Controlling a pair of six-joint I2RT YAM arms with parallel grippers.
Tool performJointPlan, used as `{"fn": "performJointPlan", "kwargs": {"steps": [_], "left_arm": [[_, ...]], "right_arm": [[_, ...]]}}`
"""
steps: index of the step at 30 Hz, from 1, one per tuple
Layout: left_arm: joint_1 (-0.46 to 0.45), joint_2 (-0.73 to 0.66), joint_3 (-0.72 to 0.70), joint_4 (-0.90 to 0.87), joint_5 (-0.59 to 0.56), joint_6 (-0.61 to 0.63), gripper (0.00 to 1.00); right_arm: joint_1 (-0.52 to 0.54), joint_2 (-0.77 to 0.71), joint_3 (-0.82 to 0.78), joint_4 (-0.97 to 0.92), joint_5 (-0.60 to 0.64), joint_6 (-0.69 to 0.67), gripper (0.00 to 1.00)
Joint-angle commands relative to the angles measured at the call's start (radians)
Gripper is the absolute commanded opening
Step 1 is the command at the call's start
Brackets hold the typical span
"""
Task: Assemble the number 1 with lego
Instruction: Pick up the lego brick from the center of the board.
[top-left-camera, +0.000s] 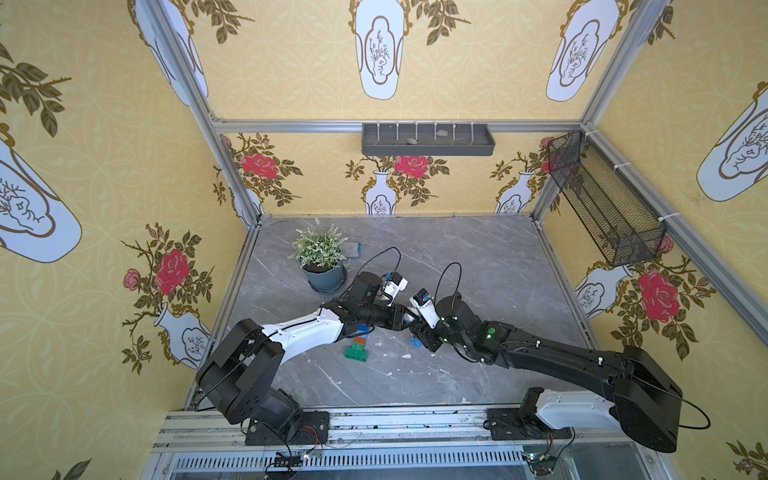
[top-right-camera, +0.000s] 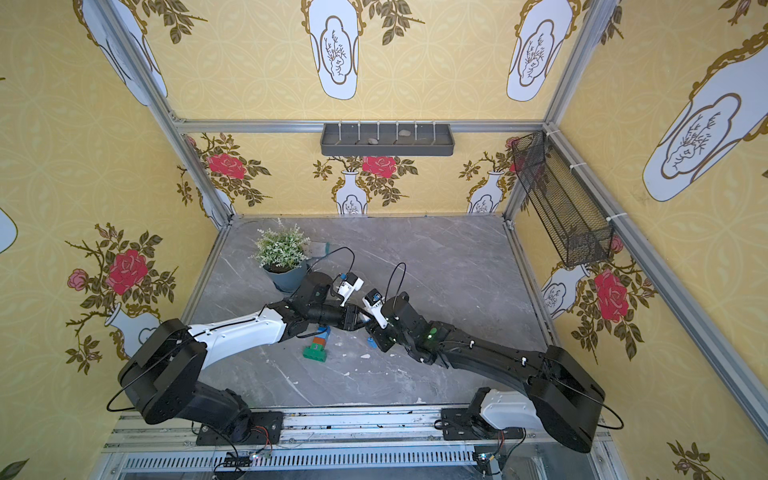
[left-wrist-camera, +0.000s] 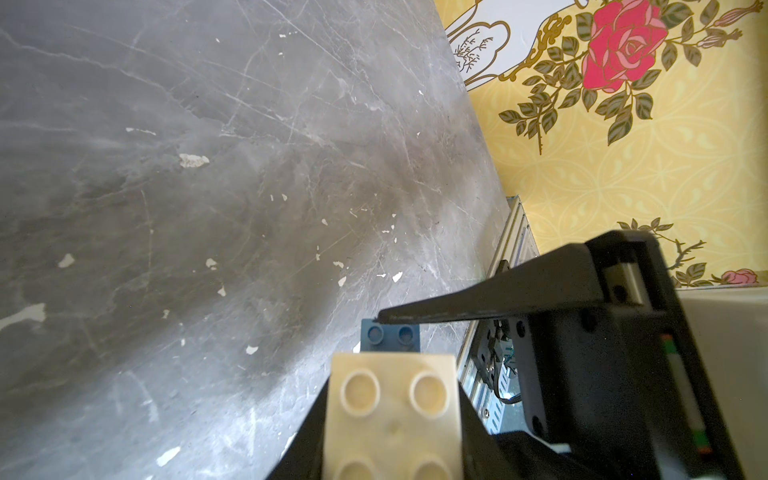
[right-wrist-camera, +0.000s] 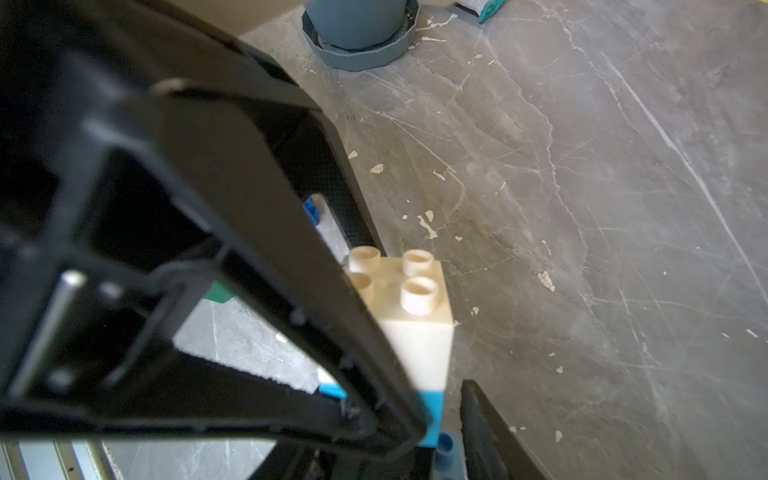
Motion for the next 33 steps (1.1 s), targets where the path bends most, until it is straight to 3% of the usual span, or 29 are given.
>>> {"fn": "performJointPlan", "kwargs": {"steps": [1,6,16,20,28,33], "left_arm": [[0.001,0.006,0.005,0.005,0.015,0.007,0.12],[0.000,0.006,0.010,0.002,0.014,0.009,0.15],[0.001,-0.021,-0.003,0.002,0.000,0.006,0.33],[0.001,-0.030,-0.016,0.025,0.000,-0.005,0.48],[0.004,-0.080,-0.042,0.042,-0.049,-0.009,0.93],[0.048,-0.139,-0.137,0.163,-0.054,-0.077,0.99]], "right_arm": [[0.002,0.005,-0.003,0.061,-0.002,0.012,0.45],[0.002,0.009,-0.002,0.070,-0.008,0.013,0.37],[0.001,0.001,-0.013,0.090,-0.016,0.022,0.23],[0.001,-0.002,-0.015,0.090,-0.020,0.029,0.20],[0.001,-0.010,-0.038,0.103,-0.023,0.051,0.19],[-0.003,-0.032,-0.067,0.095,-0.020,0.086,0.20]]}}
